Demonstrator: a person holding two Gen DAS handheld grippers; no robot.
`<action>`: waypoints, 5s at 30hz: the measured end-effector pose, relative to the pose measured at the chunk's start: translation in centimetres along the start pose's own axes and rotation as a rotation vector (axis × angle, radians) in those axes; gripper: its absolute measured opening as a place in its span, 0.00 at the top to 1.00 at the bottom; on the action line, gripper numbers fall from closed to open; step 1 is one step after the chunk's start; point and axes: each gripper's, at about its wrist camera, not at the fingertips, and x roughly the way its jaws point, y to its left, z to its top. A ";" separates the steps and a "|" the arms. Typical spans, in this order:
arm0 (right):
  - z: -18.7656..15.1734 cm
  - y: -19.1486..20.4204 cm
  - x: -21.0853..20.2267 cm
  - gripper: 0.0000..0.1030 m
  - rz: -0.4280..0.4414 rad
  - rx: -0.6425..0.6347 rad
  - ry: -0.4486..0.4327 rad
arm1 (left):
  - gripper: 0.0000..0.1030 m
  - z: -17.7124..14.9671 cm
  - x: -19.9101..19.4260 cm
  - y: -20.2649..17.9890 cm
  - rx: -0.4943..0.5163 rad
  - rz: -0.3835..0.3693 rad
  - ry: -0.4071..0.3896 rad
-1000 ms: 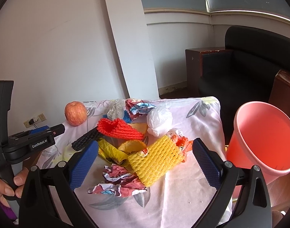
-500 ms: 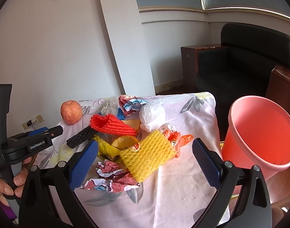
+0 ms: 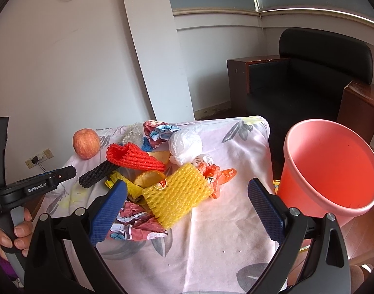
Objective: Collect trash
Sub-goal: 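Move both grippers toward the black and red foam nets on the table, then grasp the black foam net with the left gripper while the right grasps the red net, then carry both nets over the pink bucket and open both grippers to drop them, then return both grippers to the table toward the crumpled wrapper and yellow net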
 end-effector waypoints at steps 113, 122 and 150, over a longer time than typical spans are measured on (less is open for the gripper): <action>0.4 -22.3 -3.2 0.64 -0.268 0.440 -0.063 | 0.64 0.3 6.2 -33.7 0.385 -0.607 0.221; 0.5 -22.3 -4.2 0.49 -0.279 0.432 -0.088 | 0.51 1.7 4.4 -32.0 0.355 -0.635 0.163; 1.2 -8.1 -4.8 0.49 -0.037 0.184 -0.078 | 0.51 3.7 -5.2 -8.0 0.217 -0.252 -0.122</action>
